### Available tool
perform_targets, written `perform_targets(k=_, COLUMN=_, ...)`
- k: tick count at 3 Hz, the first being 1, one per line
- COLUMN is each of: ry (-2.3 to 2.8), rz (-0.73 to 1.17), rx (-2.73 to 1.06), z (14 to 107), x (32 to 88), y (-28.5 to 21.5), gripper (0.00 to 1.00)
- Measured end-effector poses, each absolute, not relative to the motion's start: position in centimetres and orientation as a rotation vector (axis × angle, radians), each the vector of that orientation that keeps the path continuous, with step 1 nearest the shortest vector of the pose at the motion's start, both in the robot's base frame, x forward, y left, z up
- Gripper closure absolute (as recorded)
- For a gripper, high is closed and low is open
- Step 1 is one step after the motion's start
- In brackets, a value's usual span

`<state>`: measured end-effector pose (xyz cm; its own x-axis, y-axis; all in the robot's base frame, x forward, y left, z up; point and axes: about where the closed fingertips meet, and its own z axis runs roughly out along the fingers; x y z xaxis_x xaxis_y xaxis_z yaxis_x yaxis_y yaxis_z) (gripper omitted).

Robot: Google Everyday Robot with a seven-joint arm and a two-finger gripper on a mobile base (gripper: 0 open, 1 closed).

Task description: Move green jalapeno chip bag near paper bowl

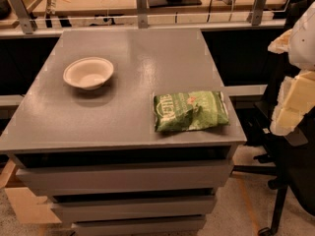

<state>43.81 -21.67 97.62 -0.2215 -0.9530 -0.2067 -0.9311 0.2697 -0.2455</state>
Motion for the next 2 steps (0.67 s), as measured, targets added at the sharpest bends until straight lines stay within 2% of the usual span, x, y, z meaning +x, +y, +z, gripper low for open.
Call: perform_targets(k=2, ry=2.172, rz=-0.031, rx=-1.771, z=96.0, x=46.1, y=-19.9, gripper=0.0)
